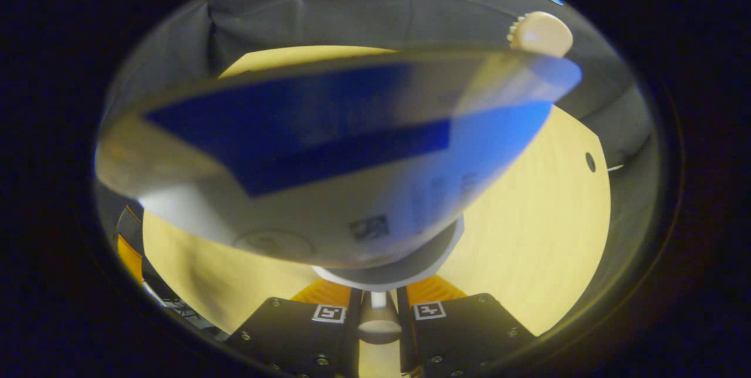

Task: Put the toothbrush and toothpaste on the desktop into the cup, then pick up the cup and place it on the coaster on the desktop.

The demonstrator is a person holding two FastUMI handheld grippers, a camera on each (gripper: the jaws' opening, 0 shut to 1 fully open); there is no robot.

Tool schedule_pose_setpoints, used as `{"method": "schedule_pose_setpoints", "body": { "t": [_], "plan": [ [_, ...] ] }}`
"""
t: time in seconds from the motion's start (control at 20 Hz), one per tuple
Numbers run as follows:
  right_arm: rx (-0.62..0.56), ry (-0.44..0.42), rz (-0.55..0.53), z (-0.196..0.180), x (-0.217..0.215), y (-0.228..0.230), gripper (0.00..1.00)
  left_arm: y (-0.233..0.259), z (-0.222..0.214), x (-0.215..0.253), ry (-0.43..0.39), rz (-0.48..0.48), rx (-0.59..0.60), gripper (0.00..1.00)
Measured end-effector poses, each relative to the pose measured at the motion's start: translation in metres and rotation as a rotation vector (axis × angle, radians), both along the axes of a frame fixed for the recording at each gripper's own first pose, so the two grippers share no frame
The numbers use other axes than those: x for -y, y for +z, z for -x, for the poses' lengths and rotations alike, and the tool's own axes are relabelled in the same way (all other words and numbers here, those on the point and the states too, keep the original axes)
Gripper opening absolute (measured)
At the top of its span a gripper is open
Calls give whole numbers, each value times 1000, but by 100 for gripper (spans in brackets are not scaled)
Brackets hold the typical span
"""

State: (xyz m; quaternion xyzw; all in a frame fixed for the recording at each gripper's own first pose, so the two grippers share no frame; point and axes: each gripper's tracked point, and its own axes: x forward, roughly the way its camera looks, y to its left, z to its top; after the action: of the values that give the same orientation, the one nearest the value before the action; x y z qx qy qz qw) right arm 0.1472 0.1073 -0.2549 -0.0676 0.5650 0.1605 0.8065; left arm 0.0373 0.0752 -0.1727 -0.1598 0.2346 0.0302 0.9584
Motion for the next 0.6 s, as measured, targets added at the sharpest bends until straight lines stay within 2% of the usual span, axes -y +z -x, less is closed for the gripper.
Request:
{"method": "schedule_pose_setpoints", "body": {
  "t": [0.4,0.6],
  "plan": [
    [7,86,9,0,-66,3,27,-1,23,-49,53,8,-5,96],
    [-4,105,23,0,-83,0,27,-4,32,-66,68,10,-13,96]
  ]
}}
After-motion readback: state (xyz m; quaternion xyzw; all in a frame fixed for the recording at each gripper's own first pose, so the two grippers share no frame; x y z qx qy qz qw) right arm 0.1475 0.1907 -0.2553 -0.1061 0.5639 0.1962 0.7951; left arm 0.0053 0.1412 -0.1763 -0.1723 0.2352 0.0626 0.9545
